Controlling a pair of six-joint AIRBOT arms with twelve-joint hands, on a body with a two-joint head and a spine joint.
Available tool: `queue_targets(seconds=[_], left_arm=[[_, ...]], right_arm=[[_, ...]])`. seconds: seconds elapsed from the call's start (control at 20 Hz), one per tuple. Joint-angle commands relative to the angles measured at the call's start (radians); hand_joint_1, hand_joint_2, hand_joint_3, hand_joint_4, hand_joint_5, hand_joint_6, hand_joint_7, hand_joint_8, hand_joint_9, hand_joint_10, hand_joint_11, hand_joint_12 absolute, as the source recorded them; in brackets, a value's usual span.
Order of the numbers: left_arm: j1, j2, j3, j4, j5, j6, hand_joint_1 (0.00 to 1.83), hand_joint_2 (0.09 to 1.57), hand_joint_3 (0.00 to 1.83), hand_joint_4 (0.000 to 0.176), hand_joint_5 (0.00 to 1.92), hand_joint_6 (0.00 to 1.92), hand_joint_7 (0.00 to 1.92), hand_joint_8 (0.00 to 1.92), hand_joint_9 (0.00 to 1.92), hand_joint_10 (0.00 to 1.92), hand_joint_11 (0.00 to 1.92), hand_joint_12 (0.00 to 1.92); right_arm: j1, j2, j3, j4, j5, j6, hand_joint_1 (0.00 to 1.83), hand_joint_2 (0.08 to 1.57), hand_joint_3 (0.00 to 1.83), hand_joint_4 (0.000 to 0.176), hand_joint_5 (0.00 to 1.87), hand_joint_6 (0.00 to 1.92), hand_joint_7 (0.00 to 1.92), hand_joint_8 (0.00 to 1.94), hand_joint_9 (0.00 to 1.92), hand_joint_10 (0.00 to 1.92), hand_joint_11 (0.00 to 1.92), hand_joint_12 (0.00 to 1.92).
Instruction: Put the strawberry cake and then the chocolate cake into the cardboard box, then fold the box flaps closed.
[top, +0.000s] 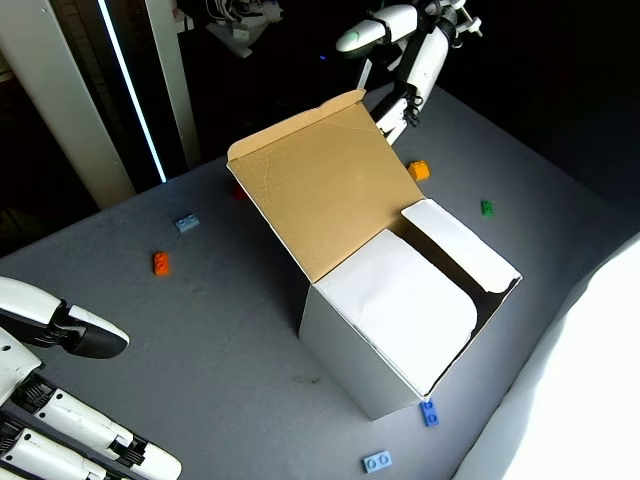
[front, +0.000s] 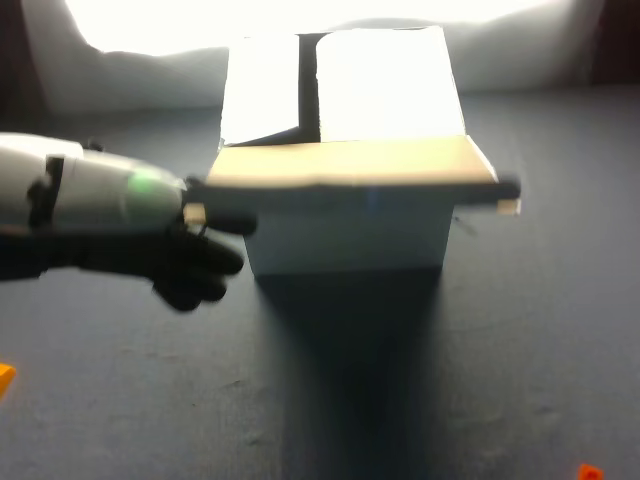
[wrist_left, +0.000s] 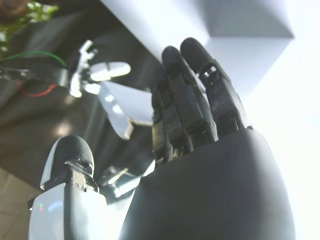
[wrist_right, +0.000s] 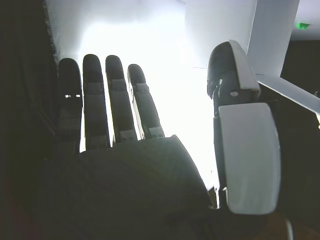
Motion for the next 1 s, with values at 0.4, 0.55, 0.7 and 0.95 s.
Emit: queue_targets(seconds=[0.4,0.55,0.7,0.95], left_arm=[[-0.064,-0.018,0.048,-0.15,0.026,0.017,0.37,1.1,0.0,0.02,0.36,0.0,0.54,0.0,0.63,0.0,0.25,1.0],[-0.089,-0.028,0.051,-0.171,0.066,0.024,0.36,1.1,0.0,0.023,0.37,0.01,0.54,0.0,0.64,0.01,0.27,1.0],[-0.117,-0.044,0.053,-0.173,0.094,0.031,0.36,1.09,0.0,0.027,0.38,0.01,0.55,0.0,0.64,0.0,0.27,1.0],[-0.152,-0.088,0.075,-0.17,0.098,0.066,0.37,1.1,0.0,0.024,0.37,0.0,0.54,0.0,0.64,0.0,0.27,1.0]], right_arm=[[0.007,0.016,0.003,0.0,0.115,0.002,0.44,1.1,0.0,0.0,0.19,0.0,0.31,0.0,0.27,0.14,0.0,1.1],[0.008,0.016,0.002,0.0,0.115,0.002,0.46,1.1,0.0,0.0,0.21,0.01,0.31,0.0,0.29,0.15,0.0,1.11],[0.008,0.016,0.001,-0.001,0.115,0.002,0.45,1.1,0.0,0.0,0.19,0.0,0.3,0.0,0.28,0.14,0.0,1.1],[0.008,0.016,0.0,-0.001,0.115,0.002,0.45,1.1,0.0,0.0,0.2,0.0,0.3,0.0,0.29,0.14,0.0,1.1]])
